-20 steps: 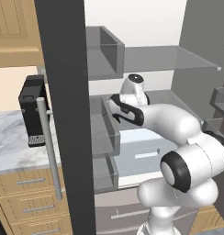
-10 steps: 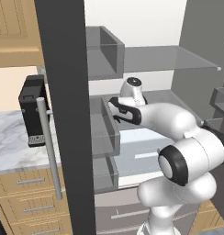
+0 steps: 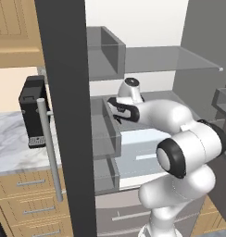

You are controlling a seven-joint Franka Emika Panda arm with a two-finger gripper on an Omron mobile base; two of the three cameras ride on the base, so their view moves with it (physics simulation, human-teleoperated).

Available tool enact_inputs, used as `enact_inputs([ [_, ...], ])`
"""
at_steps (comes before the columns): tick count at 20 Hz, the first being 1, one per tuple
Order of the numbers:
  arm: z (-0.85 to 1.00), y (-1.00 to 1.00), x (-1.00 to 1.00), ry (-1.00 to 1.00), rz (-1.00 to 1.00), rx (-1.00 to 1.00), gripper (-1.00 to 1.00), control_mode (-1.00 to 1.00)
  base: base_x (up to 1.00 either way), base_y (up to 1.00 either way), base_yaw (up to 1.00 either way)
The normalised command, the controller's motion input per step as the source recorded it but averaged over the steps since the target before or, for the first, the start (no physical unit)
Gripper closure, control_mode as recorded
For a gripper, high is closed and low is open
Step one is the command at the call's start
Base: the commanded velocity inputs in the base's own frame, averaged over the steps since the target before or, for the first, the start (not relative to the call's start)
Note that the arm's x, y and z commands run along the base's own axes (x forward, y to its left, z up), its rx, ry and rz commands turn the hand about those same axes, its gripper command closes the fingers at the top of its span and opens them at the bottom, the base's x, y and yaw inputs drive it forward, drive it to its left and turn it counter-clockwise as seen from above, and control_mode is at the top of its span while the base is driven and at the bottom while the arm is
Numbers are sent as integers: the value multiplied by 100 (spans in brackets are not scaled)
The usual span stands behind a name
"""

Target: Gather the mushroom and bell pepper from the fridge and place them on a tray on the dining counter. Then gather the fishs from the fridge and place them on the other tray.

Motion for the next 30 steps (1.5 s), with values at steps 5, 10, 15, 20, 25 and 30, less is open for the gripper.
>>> enact_inputs([
  [5, -3, 0, 19, 0, 0, 0, -100, -100, 0, 0, 0],
  [10, -11, 0, 13, 0, 0, 0, -100, -100, 0, 0, 0],
  [15, -11, 0, 9, 0, 0, 0, -100, -100, 0, 0, 0],
  [20, -8, 0, 9, 0, 0, 0, -100, -100, 0, 0, 0],
  [25, -9, 0, 10, 1, 0, 0, -100, -100, 0, 0, 0],
  [30, -5, 0, 11, 6, 0, 0, -100, -100, 0, 0, 0],
])
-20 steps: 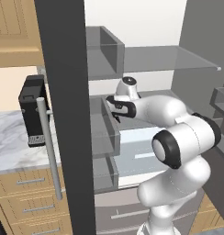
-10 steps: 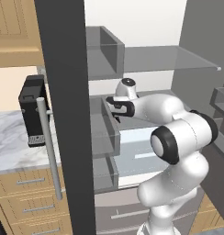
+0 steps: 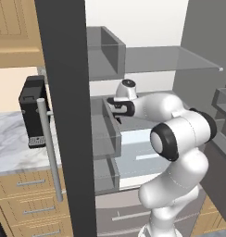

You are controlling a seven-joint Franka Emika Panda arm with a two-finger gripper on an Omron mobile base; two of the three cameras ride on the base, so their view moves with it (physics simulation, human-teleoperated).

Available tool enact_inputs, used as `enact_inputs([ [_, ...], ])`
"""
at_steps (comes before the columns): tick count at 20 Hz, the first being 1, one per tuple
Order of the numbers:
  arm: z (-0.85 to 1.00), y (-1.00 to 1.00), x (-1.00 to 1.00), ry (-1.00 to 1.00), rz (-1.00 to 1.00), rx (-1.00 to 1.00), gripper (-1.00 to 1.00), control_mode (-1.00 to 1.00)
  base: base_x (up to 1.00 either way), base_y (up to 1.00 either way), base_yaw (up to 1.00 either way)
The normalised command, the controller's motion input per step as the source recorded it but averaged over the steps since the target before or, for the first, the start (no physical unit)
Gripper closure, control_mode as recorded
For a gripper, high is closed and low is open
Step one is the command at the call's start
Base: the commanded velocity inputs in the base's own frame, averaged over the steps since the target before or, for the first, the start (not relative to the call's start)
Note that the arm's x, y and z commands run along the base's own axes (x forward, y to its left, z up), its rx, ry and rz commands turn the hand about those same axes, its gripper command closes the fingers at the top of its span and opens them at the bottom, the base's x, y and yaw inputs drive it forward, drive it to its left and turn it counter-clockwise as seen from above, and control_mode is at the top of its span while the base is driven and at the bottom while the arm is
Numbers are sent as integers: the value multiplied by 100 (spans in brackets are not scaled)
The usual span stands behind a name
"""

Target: Gather the mushroom and bell pepper from the fridge and place them on a tray on the dining counter. Then gather the fishs from the fridge and place them on the other tray.

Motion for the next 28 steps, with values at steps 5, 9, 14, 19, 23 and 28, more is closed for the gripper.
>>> enact_inputs([
  [5, -8, 0, 8, 4, 0, 0, -100, -100, 0, 0, 0],
  [9, -21, 2, 1, 1, 0, 0, -100, -100, 0, 0, 0],
  [14, -19, 0, 0, 0, 0, 0, -100, -100, 0, 0, 0],
  [19, -23, 1, 0, 0, 0, 0, -100, -100, 0, 0, 0],
  [23, -21, 0, 0, 0, 0, 0, -100, -100, 0, 0, 0],
  [28, -10, 0, 0, 0, 0, 0, 100, -100, 0, 0, 0],
])
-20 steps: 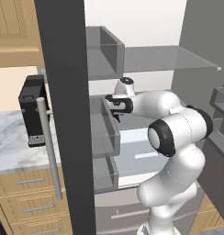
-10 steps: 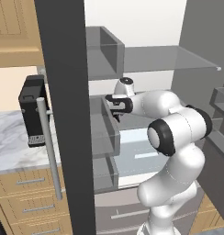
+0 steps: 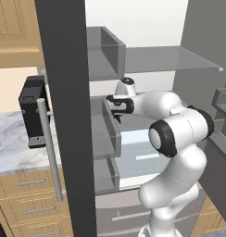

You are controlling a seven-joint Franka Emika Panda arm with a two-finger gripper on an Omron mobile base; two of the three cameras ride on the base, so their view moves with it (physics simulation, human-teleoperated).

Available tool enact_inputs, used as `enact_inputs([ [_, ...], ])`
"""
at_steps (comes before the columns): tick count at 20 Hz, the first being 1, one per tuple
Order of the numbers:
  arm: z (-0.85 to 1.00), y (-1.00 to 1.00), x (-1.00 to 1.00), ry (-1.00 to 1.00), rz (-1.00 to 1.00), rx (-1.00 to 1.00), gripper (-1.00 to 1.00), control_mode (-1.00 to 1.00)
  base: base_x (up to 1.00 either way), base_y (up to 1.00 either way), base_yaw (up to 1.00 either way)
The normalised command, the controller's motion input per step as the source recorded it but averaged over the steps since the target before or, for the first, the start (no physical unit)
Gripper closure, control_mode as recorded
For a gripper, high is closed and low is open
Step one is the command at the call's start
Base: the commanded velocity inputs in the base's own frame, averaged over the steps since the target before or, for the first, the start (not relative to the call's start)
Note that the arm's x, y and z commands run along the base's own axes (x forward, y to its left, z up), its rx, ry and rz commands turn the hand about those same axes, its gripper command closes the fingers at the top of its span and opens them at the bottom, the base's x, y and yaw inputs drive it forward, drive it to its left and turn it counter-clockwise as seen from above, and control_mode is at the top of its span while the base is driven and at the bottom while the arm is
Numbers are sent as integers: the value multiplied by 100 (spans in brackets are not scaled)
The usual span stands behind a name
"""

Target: Gather the mushroom and bell pepper from the fridge and place them on a tray on the dining counter. Then gather the fishs from the fridge and place them on the other tray.

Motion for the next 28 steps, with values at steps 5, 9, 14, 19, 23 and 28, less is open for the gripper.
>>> enact_inputs([
  [5, -3, 0, 0, 0, 0, 0, 100, -100, 0, 0, 0],
  [9, -19, -1, 0, -9, 0, 4, 100, -100, 0, 0, 0],
  [14, -28, -2, 0, -26, 0, 8, 100, -100, 0, 0, 0],
  [19, 3, -4, -4, -6, 0, 1, 100, -100, 0, 0, 0],
  [23, 23, -11, -19, 0, 0, 0, 100, -100, 0, 0, 0],
  [28, 12, -21, -40, 0, 0, 0, 100, -100, 0, 0, 0],
])
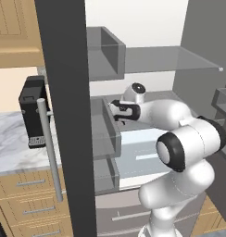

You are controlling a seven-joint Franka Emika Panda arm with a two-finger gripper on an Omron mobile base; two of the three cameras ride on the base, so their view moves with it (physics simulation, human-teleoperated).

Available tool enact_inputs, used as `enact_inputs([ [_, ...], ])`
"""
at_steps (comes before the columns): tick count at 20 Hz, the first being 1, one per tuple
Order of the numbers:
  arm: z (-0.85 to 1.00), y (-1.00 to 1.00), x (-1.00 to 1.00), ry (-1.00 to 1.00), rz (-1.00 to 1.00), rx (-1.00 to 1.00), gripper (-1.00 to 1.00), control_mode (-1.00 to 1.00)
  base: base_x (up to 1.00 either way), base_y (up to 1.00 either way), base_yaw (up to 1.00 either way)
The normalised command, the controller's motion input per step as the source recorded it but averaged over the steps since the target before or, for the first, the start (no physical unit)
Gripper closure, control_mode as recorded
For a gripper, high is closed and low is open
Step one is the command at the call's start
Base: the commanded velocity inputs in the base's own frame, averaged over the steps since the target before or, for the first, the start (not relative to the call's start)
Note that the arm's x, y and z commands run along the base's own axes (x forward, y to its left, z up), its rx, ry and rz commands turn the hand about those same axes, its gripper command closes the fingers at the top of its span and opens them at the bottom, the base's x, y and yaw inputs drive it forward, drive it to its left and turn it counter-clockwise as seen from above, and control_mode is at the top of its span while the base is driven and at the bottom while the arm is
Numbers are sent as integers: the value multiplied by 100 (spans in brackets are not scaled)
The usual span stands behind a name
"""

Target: Gather the mushroom and bell pepper from the fridge and place them on a tray on the dining counter. Then gather the fishs from the fridge and place them on the other tray.

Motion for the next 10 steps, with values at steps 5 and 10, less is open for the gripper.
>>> enact_inputs([
  [5, 0, -32, -58, -4, 0, 0, 100, -100, 0, 0, 0],
  [10, 11, -40, -69, -1, -1, 0, 100, -100, 0, 0, 0],
])
